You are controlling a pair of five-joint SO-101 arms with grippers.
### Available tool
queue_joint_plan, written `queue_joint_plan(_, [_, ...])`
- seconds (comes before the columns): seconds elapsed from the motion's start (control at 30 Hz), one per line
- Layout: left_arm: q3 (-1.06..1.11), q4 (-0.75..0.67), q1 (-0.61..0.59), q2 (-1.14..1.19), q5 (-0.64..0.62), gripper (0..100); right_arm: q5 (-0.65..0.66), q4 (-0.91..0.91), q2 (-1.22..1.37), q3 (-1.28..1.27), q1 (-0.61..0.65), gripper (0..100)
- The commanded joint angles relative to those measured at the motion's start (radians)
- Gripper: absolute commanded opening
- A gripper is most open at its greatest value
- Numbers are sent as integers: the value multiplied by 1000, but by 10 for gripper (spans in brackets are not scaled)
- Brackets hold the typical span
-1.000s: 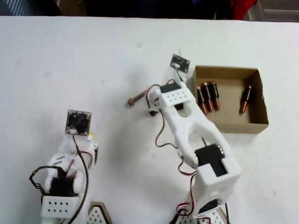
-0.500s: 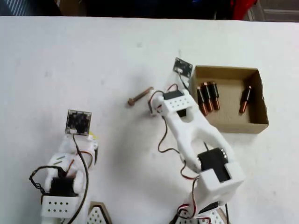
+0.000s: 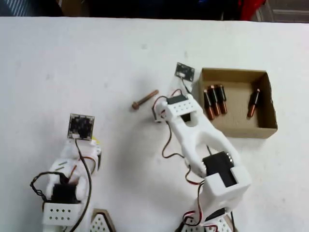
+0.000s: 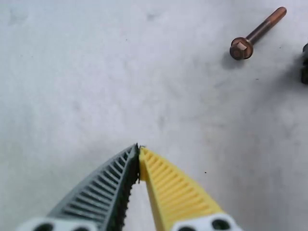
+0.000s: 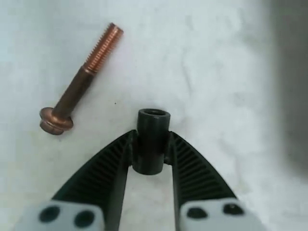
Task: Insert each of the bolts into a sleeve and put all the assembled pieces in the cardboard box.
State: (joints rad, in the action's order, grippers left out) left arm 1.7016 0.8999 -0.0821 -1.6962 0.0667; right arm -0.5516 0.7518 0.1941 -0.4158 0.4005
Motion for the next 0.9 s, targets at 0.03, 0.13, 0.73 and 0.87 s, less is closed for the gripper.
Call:
queue_joint_plan(0.03, [-2,8,-8,-5,6,23,104,31,-50,0,12,17])
queue_joint_plan(0.13, [-2,8,-8,-5,6,23,193,51,-54,0,5,17])
queue_joint_plan(0.73, [-2,8,-8,-5,6,23,908,170,-68,34,-19,18])
queue_joint_plan(0.87, [-2,8,-10,-5,6,23,904,312,-128,92,-16,18])
